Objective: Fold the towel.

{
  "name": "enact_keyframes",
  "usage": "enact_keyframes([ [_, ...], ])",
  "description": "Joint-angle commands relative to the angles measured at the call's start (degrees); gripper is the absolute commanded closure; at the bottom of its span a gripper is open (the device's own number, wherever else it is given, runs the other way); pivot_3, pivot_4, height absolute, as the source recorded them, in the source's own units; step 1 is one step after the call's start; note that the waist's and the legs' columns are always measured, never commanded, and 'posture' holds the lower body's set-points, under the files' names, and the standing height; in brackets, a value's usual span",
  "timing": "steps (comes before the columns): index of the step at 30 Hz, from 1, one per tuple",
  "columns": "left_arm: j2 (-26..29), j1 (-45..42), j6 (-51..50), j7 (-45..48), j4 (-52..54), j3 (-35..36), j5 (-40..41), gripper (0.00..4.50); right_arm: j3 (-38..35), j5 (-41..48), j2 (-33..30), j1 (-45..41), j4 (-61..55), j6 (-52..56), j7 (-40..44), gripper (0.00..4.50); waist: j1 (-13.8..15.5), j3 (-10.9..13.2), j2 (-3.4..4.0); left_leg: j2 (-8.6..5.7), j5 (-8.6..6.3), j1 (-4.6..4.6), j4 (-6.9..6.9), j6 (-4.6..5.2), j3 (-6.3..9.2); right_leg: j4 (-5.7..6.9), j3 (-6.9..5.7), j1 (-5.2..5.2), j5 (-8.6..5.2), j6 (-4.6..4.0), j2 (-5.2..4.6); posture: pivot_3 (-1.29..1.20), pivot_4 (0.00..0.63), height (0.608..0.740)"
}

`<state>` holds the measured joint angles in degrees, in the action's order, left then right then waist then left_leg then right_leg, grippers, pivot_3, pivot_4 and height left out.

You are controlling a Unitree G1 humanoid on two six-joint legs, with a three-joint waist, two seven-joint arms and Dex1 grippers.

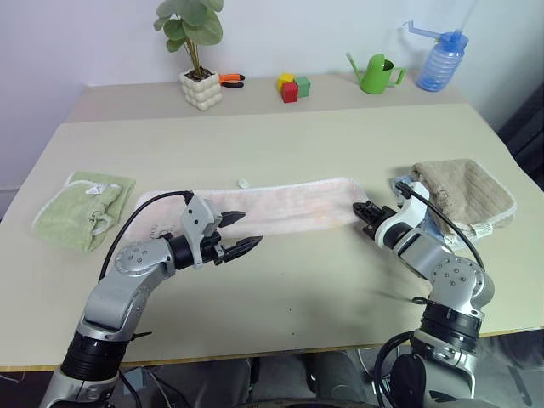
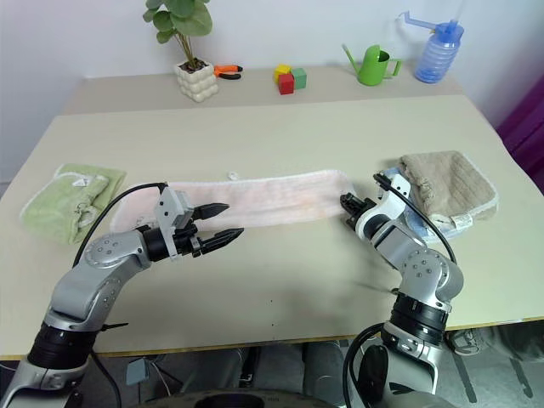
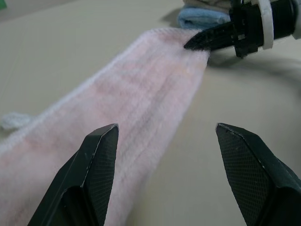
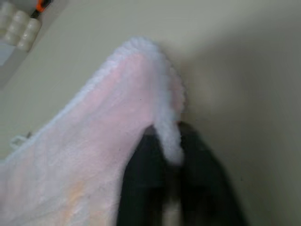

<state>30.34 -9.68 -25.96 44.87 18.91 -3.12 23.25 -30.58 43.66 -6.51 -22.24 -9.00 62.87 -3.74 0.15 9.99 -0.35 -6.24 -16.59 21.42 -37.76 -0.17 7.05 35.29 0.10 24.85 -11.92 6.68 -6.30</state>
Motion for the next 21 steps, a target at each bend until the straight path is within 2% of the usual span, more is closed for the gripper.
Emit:
enact_keyframes([
  [1, 0.2, 0.2, 0.1, -0.2, 2.2, 1.0, 0.9, 1.15, -1.6, 1.3, -1.5, 0.6, -5.1, -1.8, -1.0, 4.48, 0.2, 0.0, 0.02, -0.01, 0.0, 0.01, 0.0, 0.0, -0.01, 0.0, 0.0, 0.0, 0.0, 0.0, -0.01, 0.0, 0.15, 0.732],
  [3, 0.2, 0.4, 0.1, -0.2, 2.2, 1.1, 1.0, 1.15, -1.3, 1.2, -4.0, 1.5, -8.0, -1.5, -0.4, 4.48, 0.4, 0.1, 0.09, -0.02, 0.0, 0.03, 0.0, 0.0, -0.01, -0.01, 0.0, 0.02, 0.0, 0.0, -0.02, 0.0, 0.15, 0.732],
  [9, 0.2, 0.0, 1.1, 0.7, -0.1, 1.0, 0.4, 1.15, 1.0, 0.1, -17.1, 3.6, -15.0, -1.4, 5.0, 4.48, 0.4, 0.1, 0.12, -0.02, -0.02, 0.04, -0.01, 0.03, -0.03, -0.04, -0.01, 0.0, 0.0, 0.01, -0.04, 0.0, 0.15, 0.732],
  [12, -0.1, -1.3, 2.4, 1.4, -3.0, 0.6, -0.3, 1.15, 8.5, -3.0, -23.8, 2.8, -18.0, -3.9, 10.7, 4.48, 0.1, 0.1, 0.24, 0.04, -0.02, 0.01, 0.01, 0.03, -0.08, -0.03, 0.0, 0.0, -0.01, 0.01, 0.02, 0.0, 0.15, 0.732],
  [15, -0.3, -1.9, 4.0, 1.8, -4.9, 0.4, -1.0, 1.15, 16.3, -5.1, -27.6, 2.5, -21.3, -5.8, 15.3, 4.48, -0.1, 0.1, 0.23, 0.09, -0.02, 0.01, 0.04, 0.04, -0.11, -0.06, 0.0, 0.01, -0.01, 0.01, 0.05, 0.0, 0.15, 0.732],
  [21, -1.2, -2.1, 4.1, 0.9, -4.7, 0.6, -0.7, 1.15, 31.4, -10.4, -29.5, 0.3, -23.2, -7.0, 20.1, 4.48, 0.3, 0.1, 0.19, 0.05, -0.03, 0.05, 0.0, 0.05, -0.1, -0.13, 0.0, 0.0, -0.01, 0.02, -0.01, 0.0, 0.15, 0.732],
])
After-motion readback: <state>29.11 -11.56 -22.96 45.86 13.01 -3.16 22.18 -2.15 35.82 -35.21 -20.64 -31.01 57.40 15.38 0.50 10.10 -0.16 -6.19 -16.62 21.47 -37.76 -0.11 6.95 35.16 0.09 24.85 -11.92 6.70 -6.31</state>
